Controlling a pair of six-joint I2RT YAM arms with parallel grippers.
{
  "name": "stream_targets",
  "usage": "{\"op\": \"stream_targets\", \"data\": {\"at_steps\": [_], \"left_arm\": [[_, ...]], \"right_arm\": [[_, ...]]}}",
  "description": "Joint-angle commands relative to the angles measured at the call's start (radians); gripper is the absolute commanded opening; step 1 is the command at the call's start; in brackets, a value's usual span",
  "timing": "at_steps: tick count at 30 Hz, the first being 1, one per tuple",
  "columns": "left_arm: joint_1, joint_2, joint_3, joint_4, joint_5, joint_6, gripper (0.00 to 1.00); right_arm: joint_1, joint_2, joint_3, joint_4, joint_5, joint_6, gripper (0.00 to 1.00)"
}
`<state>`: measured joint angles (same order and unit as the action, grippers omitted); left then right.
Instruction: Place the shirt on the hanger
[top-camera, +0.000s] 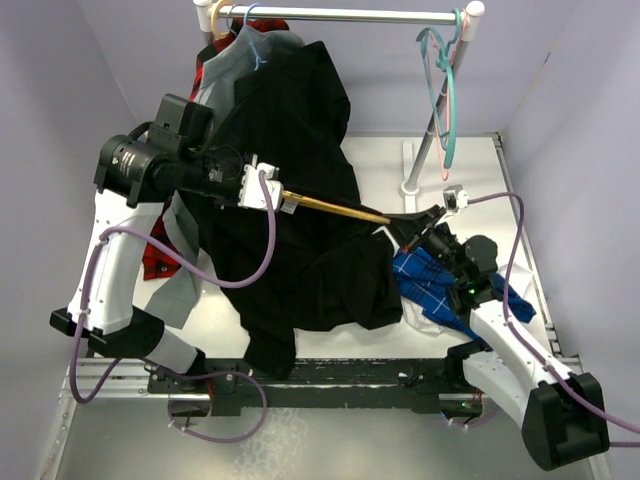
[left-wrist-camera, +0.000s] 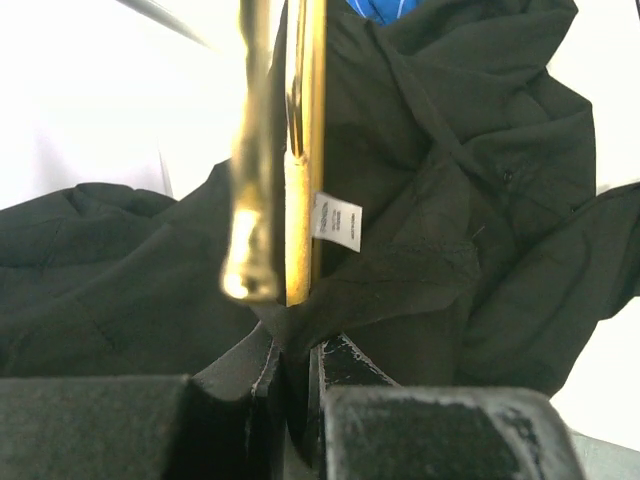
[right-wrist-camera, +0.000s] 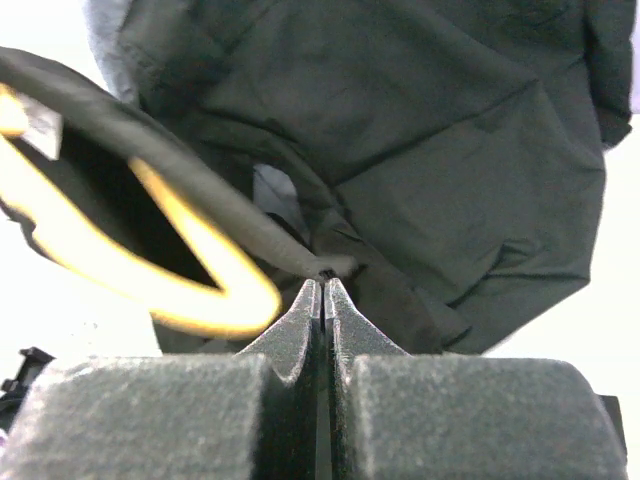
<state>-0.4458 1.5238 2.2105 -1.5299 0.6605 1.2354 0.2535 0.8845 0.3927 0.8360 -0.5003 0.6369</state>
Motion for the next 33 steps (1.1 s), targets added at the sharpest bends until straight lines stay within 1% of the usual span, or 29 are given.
{"op": "stream_targets", "data": {"at_steps": [1, 5, 7, 9, 12, 21, 24, 27, 31, 33], "left_arm": [[-0.001, -0.061, 0.028, -0.018, -0.043, 0.054, 0.0], [-0.001, -0.06, 0.088, -0.017, 0.005, 0.009, 0.0], [-0.002, -0.06, 0.097, -0.016, 0.007, 0.008, 0.0], [-0.001, -0.059, 0.081, -0.003, -0.061, 0.021, 0.0], [-0.001, -0.08, 0.011, 0.072, -0.159, 0.033, 0.0], [-0.014, -0.089, -0.051, 0.169, -0.326, 0.036, 0.0], [-0.024, -0.091, -0.083, 0.169, -0.365, 0.05, 0.0], [-0.049, -0.091, -0.125, 0.132, -0.408, 0.073, 0.0], [-0.079, -0.096, -0.177, 0.121, -0.456, 0.071, 0.0], [-0.083, -0.097, -0.181, 0.145, -0.471, 0.052, 0.0]], "right_arm": [[-0.021, 0.018, 0.05, -0.099, 0.09, -0.112, 0.0], [-0.026, 0.061, 0.065, -0.105, 0.091, -0.138, 0.0], [-0.028, 0.072, 0.069, -0.093, 0.085, -0.13, 0.0], [-0.029, 0.066, 0.077, -0.097, 0.085, -0.129, 0.0], [-0.03, 0.046, 0.103, -0.14, 0.086, -0.15, 0.0], [-0.031, 0.016, 0.147, -0.25, 0.089, -0.199, 0.0], [-0.031, 0.0, 0.161, -0.277, 0.082, -0.199, 0.0], [-0.031, -0.03, 0.197, -0.313, 0.092, -0.198, 0.0], [-0.031, -0.049, 0.295, -0.444, 0.16, -0.247, 0.0], [-0.031, -0.04, 0.329, -0.488, 0.177, -0.275, 0.0]]}}
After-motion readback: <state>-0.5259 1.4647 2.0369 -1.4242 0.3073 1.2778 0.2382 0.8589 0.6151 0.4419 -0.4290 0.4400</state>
